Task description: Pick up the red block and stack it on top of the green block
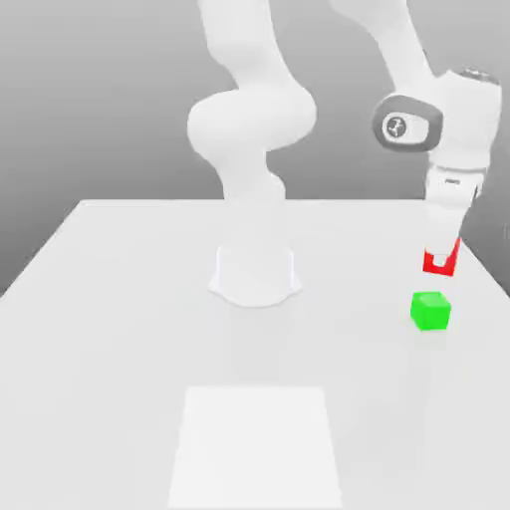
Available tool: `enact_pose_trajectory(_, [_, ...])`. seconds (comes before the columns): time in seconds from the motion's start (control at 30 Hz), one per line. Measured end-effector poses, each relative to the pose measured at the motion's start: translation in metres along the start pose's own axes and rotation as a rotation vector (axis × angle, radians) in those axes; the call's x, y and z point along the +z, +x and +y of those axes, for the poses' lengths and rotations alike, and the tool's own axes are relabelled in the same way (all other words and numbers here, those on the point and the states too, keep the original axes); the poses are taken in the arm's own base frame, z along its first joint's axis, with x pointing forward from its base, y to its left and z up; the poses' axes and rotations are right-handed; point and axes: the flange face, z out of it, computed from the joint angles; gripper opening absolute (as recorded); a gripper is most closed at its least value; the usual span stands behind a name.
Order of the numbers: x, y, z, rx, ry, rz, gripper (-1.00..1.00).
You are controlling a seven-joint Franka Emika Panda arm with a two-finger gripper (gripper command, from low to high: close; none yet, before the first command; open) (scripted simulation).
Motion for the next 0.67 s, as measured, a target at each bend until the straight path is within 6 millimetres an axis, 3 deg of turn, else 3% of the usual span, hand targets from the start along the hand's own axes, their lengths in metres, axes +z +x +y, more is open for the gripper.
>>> enact_pose_trajectory(0.63, [0.055, -0.001, 0.001, 0.003, 0.000, -0.006, -1.00])
enact_pose_trajectory(0.67, [0.057, -0.002, 0.001, 0.004, 0.001, -0.009, 1.00])
